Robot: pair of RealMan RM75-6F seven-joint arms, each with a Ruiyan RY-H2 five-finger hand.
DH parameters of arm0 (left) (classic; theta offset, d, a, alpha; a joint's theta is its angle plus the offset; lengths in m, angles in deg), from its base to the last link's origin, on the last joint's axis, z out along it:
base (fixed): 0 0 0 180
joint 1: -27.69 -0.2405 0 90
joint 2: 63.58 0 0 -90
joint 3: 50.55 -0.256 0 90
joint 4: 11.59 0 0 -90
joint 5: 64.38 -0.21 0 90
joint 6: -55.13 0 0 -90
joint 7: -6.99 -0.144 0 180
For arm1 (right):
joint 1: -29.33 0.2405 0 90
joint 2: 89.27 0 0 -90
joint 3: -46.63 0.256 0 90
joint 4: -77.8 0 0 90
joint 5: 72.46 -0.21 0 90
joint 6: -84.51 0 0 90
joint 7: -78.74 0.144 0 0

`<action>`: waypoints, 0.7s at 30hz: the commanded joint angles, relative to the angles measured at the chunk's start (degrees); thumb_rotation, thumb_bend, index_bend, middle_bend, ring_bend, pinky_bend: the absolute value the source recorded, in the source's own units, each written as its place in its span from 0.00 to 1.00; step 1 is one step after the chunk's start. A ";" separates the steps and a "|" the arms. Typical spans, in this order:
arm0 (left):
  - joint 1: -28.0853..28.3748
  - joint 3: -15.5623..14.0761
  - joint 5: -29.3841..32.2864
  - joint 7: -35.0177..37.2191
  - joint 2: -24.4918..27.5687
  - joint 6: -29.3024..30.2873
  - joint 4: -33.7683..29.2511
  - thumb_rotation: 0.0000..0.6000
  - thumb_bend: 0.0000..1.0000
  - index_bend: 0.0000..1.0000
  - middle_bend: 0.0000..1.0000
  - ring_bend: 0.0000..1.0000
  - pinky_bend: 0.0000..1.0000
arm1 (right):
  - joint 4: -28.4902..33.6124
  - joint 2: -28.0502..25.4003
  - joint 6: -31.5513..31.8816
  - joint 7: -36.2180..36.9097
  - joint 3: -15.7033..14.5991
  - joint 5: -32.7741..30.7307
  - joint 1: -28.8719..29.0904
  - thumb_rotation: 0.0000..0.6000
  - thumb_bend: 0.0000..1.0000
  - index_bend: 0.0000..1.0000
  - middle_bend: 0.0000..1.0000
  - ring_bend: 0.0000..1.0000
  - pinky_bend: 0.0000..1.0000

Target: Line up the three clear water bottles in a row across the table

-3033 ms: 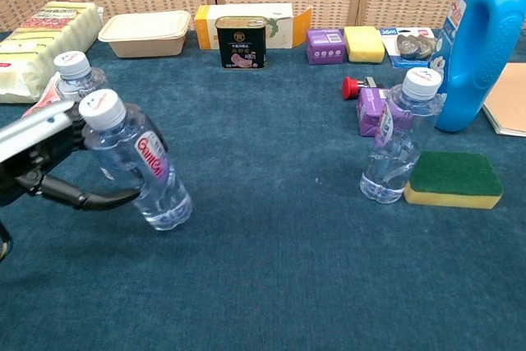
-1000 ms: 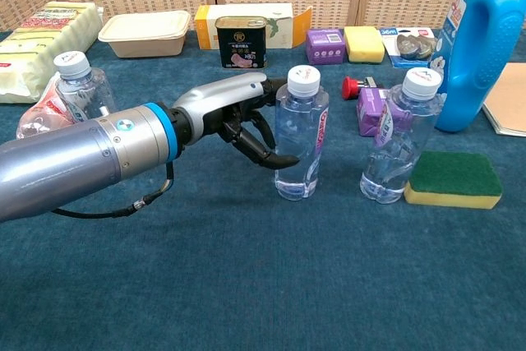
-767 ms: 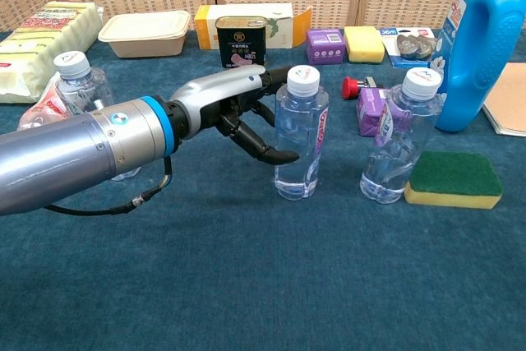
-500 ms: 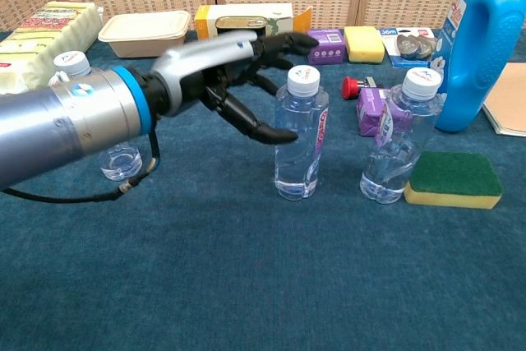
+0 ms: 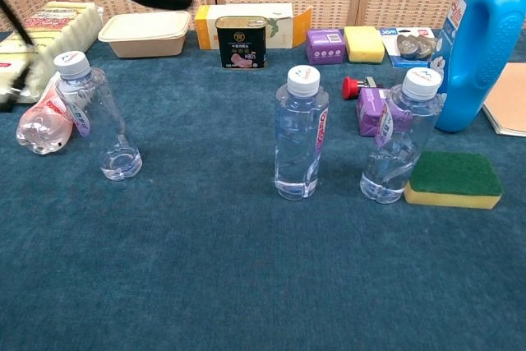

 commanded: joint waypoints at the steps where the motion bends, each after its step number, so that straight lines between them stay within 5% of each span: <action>1: -5.79 -1.63 -2.62 3.50 8.95 5.33 -3.18 1.00 0.05 0.00 0.00 0.00 0.00 | 0.07 -0.01 0.03 -0.07 -0.05 0.08 -0.01 1.00 0.03 0.06 0.05 0.05 0.28; 9: -11.39 -5.09 -4.69 16.43 12.20 10.39 5.70 1.00 0.05 0.00 0.00 0.00 0.00 | 0.45 0.10 -0.25 -0.91 -0.26 0.48 0.07 1.00 0.03 0.06 0.05 0.05 0.28; 21: -14.44 -11.29 -8.08 40.40 2.16 11.65 27.32 1.00 0.05 0.00 0.00 0.00 0.00 | 1.16 0.34 -0.92 -2.51 -0.49 1.00 0.31 1.00 0.03 0.06 0.05 0.05 0.28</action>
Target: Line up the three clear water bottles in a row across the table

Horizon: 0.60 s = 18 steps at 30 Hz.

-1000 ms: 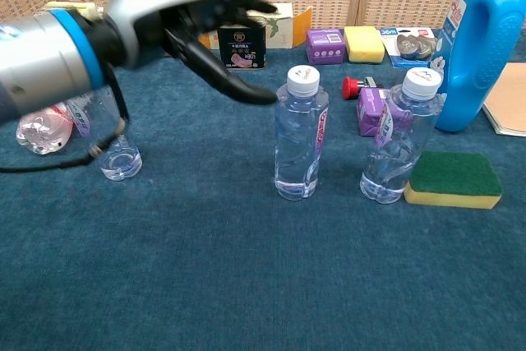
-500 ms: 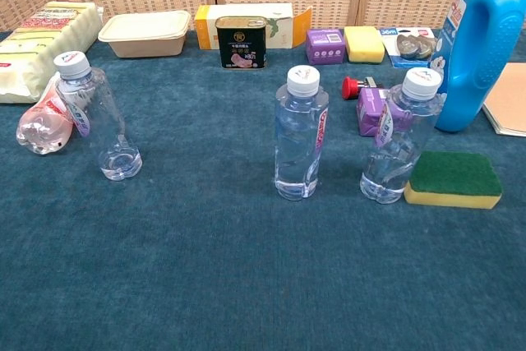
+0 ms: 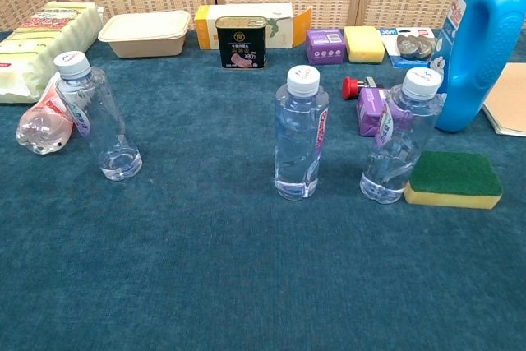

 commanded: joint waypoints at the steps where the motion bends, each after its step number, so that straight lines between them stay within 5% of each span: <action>1: -1.16 -3.39 -1.68 10.01 -7.28 -0.13 11.07 1.00 0.05 0.00 0.00 0.00 0.00 | 0.14 0.07 -0.21 -0.30 -0.12 0.25 0.10 1.00 0.03 0.06 0.05 0.05 0.28; 10: -0.56 -5.58 -3.78 20.59 -18.73 0.00 28.88 1.00 0.06 0.00 0.00 0.00 0.00 | 0.01 0.04 -0.43 0.02 -0.31 0.42 0.33 1.00 0.03 0.06 0.05 0.05 0.28; 18: 2.47 -5.50 -3.43 26.62 -24.88 -3.55 36.46 1.00 0.06 0.00 0.00 0.00 0.01 | 0.04 0.09 -0.63 -0.11 -0.46 0.74 0.57 1.00 0.03 0.06 0.05 0.05 0.28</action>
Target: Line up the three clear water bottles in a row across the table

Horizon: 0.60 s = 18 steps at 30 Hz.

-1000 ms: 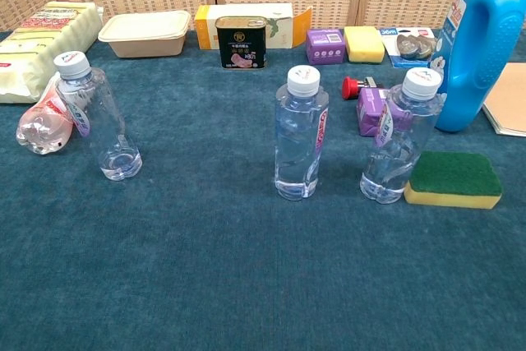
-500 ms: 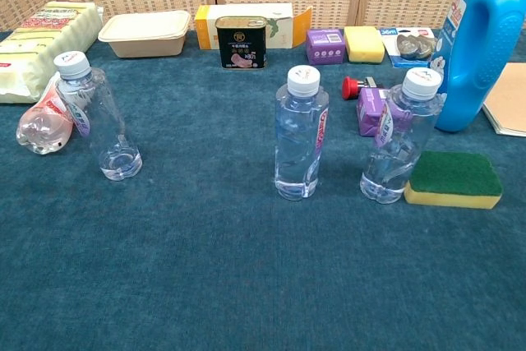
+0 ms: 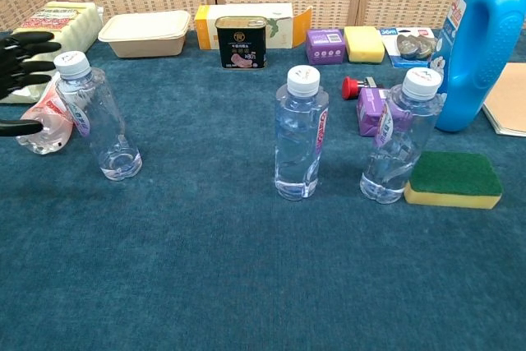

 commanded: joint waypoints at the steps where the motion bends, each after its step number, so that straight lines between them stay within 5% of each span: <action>1: 2.25 -0.21 -0.10 2.54 -2.75 -2.52 2.40 1.00 0.06 0.00 0.00 0.00 0.01 | 0.07 0.00 0.04 -0.11 -0.05 0.08 0.00 1.00 0.03 0.06 0.05 0.05 0.28; 8: 5.13 0.61 1.17 2.16 -5.90 -6.54 4.09 1.00 0.11 0.00 0.00 0.00 0.03 | -0.03 -0.03 0.11 0.10 -0.09 0.00 0.05 1.00 0.03 0.06 0.05 0.05 0.28; 14: 7.42 0.58 1.02 -0.63 -7.01 -8.81 3.19 1.00 0.18 0.00 0.01 0.00 0.20 | -0.09 -0.12 0.31 0.47 -0.09 -0.07 0.07 1.00 0.03 0.06 0.05 0.05 0.28; 16: 7.65 0.56 1.14 -1.87 -6.99 -9.02 2.40 1.00 0.21 0.03 0.11 0.07 0.28 | -0.14 -0.15 0.36 0.64 -0.07 -0.17 0.07 1.00 0.03 0.06 0.05 0.05 0.28; 18: 7.48 1.11 2.14 -4.09 -7.33 -9.02 1.80 1.00 0.24 0.20 0.32 0.22 0.36 | -0.25 -0.17 0.43 0.82 -0.06 -0.20 0.09 1.00 0.03 0.06 0.05 0.05 0.28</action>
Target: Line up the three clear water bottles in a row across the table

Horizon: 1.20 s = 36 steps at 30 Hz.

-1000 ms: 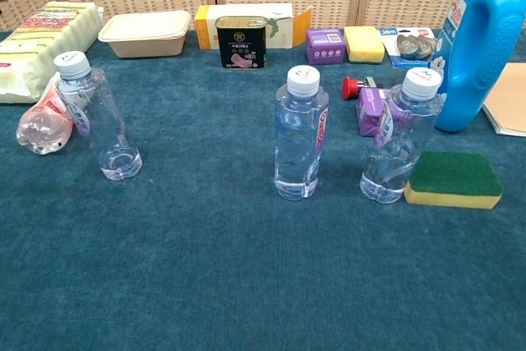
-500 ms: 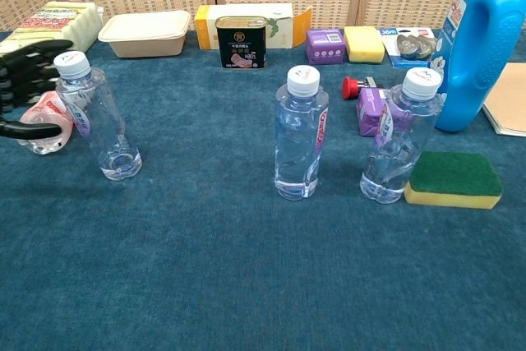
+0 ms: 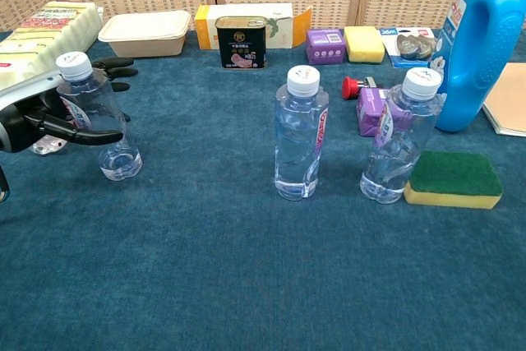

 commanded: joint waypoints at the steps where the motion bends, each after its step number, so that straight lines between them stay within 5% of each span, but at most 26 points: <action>1: -0.07 0.84 1.55 -3.70 -0.72 -0.15 -1.12 1.00 0.24 0.27 0.37 0.26 0.38 | -0.10 -0.03 0.03 0.17 0.00 -0.02 0.04 1.00 0.03 0.06 0.05 0.05 0.28; 4: -0.35 1.19 2.58 -6.99 -1.32 -0.29 -1.72 1.00 0.25 0.43 0.47 0.34 0.43 | -0.16 -0.07 0.02 0.33 -0.04 0.00 0.09 1.00 0.03 0.06 0.05 0.05 0.28; 10: -0.24 2.63 3.85 -11.13 -1.39 0.59 -4.07 1.00 0.25 0.51 0.52 0.36 0.44 | -0.12 -0.08 0.14 0.31 -0.08 0.07 0.07 1.00 0.03 0.06 0.05 0.05 0.28; 24: 5.43 5.95 4.54 -24.47 -1.33 -3.18 -15.83 1.00 0.24 0.51 0.52 0.36 0.44 | 0.09 -0.04 -0.19 -0.11 -0.11 -0.01 0.26 1.00 0.03 0.06 0.05 0.05 0.28; 36: 7.74 6.96 7.49 -30.99 -6.04 -6.55 -16.34 1.00 0.24 0.51 0.52 0.36 0.44 | -0.60 -0.13 0.54 1.21 0.38 -1.10 0.05 1.00 0.03 0.06 0.05 0.05 0.28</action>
